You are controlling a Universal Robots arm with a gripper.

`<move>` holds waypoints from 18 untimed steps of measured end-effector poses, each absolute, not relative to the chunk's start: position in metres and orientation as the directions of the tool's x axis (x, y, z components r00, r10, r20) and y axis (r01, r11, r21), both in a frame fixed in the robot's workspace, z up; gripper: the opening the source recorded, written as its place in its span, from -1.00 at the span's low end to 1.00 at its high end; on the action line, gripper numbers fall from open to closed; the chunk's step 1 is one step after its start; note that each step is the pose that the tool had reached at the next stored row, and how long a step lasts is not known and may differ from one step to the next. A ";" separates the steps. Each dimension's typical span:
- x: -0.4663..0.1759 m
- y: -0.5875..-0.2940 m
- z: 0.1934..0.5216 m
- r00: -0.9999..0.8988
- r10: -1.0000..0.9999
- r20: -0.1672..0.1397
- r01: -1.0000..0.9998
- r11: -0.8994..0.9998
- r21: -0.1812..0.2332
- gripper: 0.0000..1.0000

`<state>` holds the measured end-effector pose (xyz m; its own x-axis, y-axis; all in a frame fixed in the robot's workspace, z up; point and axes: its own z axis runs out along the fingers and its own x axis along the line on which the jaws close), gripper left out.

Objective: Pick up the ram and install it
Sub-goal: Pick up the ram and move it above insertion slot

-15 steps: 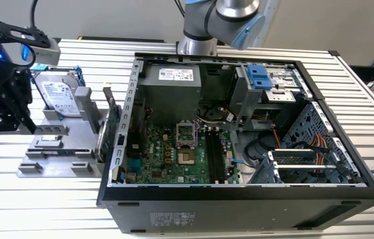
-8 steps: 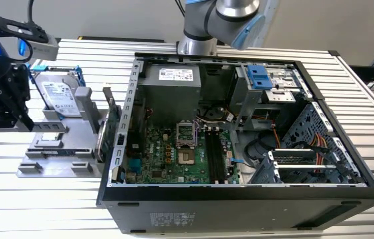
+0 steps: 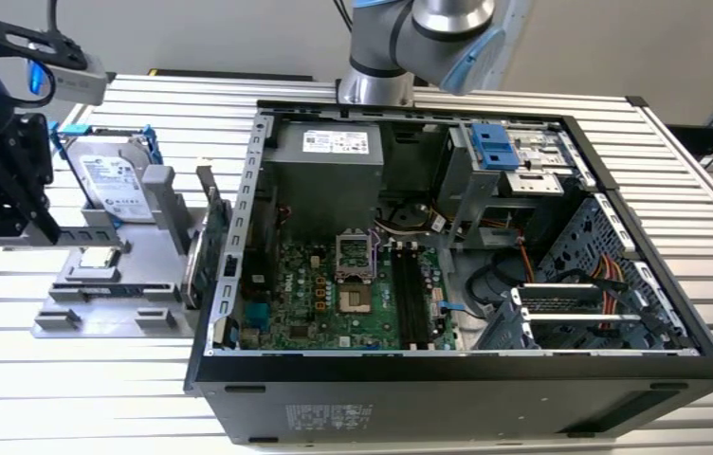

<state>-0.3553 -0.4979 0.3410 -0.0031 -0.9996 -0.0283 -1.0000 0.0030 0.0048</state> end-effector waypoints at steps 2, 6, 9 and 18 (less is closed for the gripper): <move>-0.355 -0.498 0.343 -0.003 -1.000 -0.028 -1.000 0.003 0.005 -1.00; -0.355 -0.498 0.347 -0.003 -1.000 -0.028 -1.000 0.003 0.005 -1.00; -0.355 -0.498 0.349 -0.003 -1.000 -0.028 -1.000 0.003 0.005 -1.00; -0.355 -0.498 0.357 -0.003 -1.000 -0.028 -1.000 0.003 0.005 -1.00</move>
